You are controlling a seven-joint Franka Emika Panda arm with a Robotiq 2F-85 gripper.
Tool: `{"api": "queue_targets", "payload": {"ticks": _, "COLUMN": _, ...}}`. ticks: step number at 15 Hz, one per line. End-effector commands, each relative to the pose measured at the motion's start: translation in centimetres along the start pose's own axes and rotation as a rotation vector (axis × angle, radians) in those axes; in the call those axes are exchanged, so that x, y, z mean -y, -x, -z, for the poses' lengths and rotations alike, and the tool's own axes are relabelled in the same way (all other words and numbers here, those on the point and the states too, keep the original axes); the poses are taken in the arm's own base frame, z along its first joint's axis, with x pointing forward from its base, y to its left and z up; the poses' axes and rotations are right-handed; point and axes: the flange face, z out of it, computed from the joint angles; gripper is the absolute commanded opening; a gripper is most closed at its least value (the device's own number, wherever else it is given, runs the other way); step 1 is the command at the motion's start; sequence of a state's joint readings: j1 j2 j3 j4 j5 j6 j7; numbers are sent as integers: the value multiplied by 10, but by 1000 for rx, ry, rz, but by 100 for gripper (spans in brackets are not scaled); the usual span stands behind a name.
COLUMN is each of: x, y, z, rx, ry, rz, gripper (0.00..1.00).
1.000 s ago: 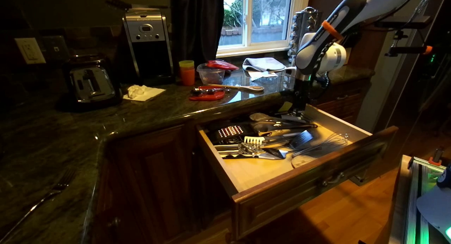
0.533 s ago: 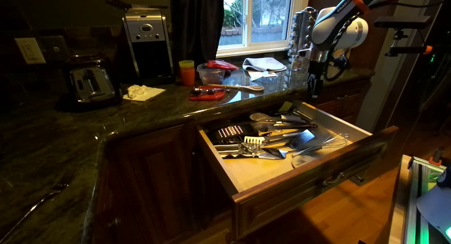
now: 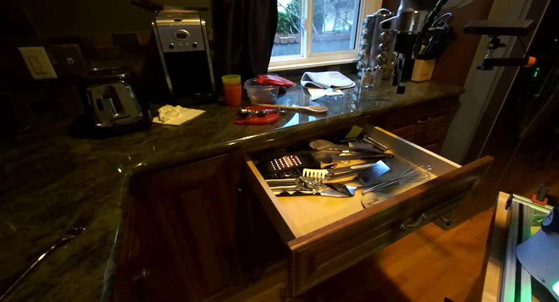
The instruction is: Put the tongs inside the drawer
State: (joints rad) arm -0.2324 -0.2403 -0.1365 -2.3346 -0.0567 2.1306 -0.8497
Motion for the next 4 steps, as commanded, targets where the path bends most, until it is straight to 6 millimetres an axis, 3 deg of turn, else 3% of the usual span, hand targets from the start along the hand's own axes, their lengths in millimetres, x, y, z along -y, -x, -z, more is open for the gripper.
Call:
{"api": "queue_targets", "payload": {"ticks": 1, "x": -1, "y": 0, "z": -6, "rx": 7, "ry": -8, "rz": -3, "gripper": 100}}
{"api": "queue_targets", "payload": {"ticks": 4, "x": -4, "y": 0, "z": -18, "rx": 23, "ry": -23, "rz": -5, "gripper": 100}}
